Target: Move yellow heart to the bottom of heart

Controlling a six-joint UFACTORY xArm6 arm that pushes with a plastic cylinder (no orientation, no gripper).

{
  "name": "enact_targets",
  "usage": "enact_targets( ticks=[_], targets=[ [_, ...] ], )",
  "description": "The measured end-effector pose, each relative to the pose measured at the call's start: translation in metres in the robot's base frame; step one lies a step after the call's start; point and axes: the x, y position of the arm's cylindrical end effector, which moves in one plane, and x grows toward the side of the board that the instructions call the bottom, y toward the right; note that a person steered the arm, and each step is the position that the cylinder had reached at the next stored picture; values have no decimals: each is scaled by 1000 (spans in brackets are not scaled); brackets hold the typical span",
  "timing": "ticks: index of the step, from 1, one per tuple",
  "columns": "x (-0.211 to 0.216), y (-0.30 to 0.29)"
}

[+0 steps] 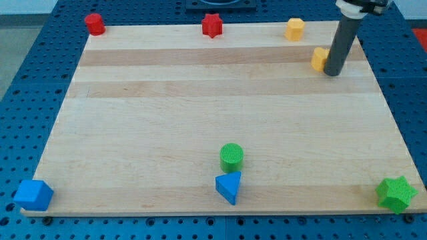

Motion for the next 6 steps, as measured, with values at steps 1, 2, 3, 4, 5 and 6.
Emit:
enact_targets(
  ticks=[1, 2, 3, 4, 5, 6],
  targets=[
    [0, 25],
    [-9, 27],
    [-20, 24],
    [-29, 14],
    [-29, 5],
    [-29, -5]
  ],
)
